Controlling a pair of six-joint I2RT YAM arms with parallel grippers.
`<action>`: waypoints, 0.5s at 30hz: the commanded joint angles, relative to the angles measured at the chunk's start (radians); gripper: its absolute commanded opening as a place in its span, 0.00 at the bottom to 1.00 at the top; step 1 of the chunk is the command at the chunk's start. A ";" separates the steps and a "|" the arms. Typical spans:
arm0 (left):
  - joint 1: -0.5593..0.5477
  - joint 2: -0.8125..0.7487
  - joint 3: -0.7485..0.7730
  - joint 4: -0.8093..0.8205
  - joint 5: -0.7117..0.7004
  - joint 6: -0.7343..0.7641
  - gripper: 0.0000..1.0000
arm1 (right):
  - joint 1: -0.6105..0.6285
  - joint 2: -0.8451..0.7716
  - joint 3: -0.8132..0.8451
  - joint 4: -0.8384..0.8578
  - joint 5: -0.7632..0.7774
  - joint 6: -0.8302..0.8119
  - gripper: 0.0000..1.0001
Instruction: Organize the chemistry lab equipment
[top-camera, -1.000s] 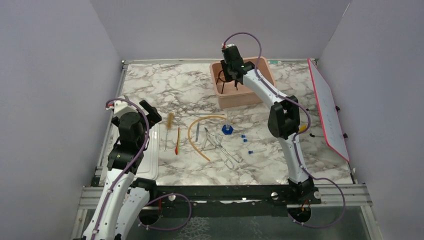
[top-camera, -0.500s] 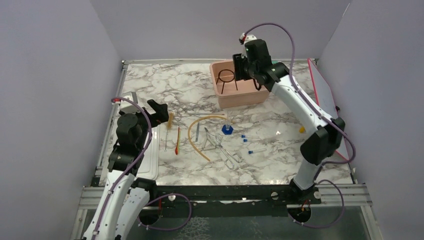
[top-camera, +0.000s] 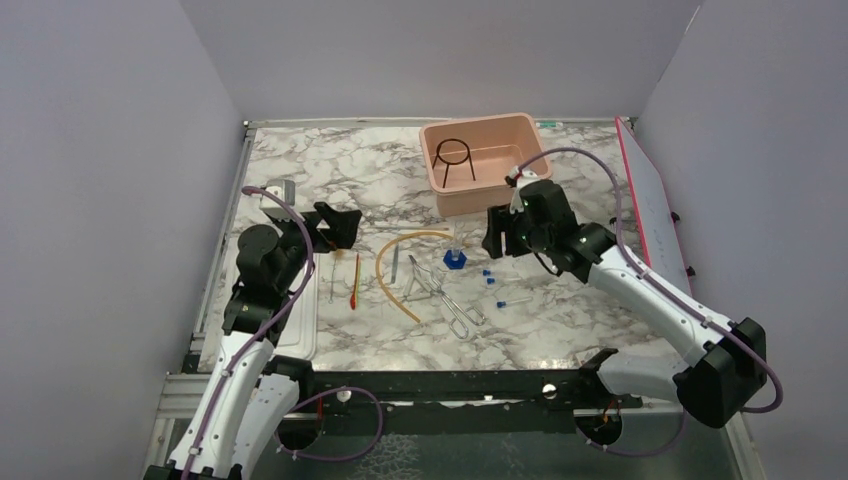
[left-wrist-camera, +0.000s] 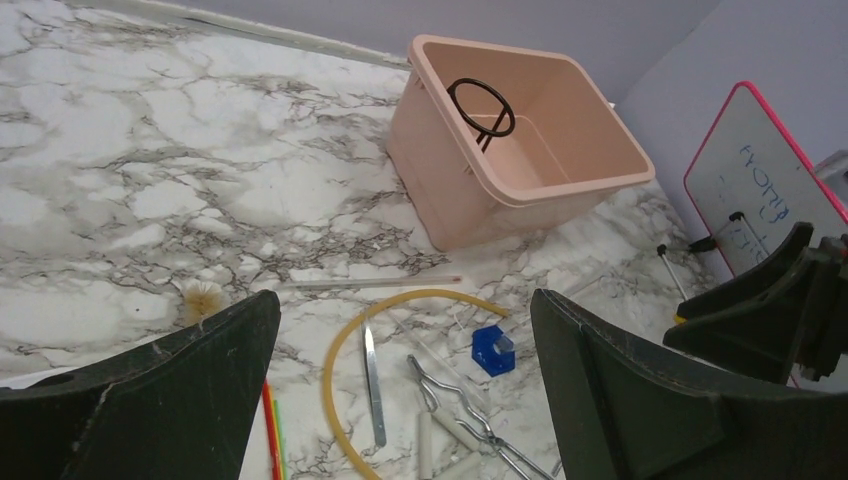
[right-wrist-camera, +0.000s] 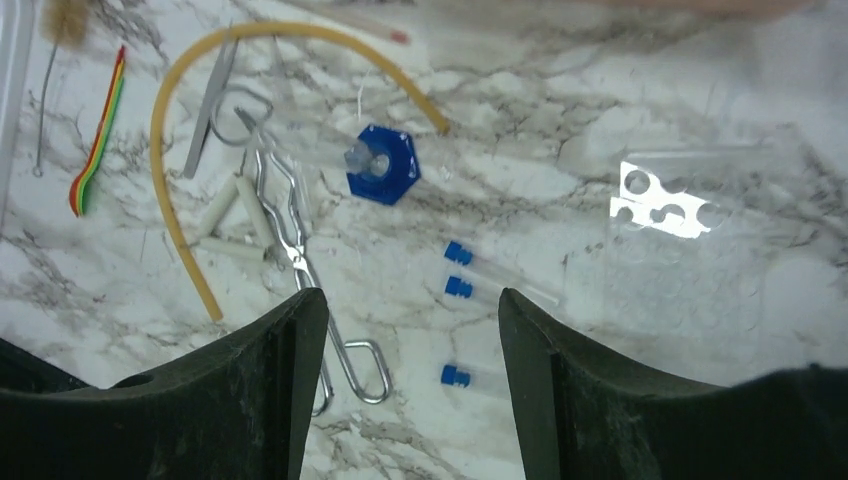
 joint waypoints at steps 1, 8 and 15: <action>-0.001 -0.002 -0.016 0.049 0.055 -0.001 0.99 | 0.022 -0.053 -0.128 0.155 -0.086 0.093 0.68; -0.001 0.019 -0.015 0.050 0.066 -0.010 0.99 | 0.085 0.099 -0.085 0.212 -0.015 0.133 0.67; -0.001 0.011 -0.029 0.050 0.072 -0.010 0.99 | 0.139 0.218 0.010 0.232 0.103 0.141 0.61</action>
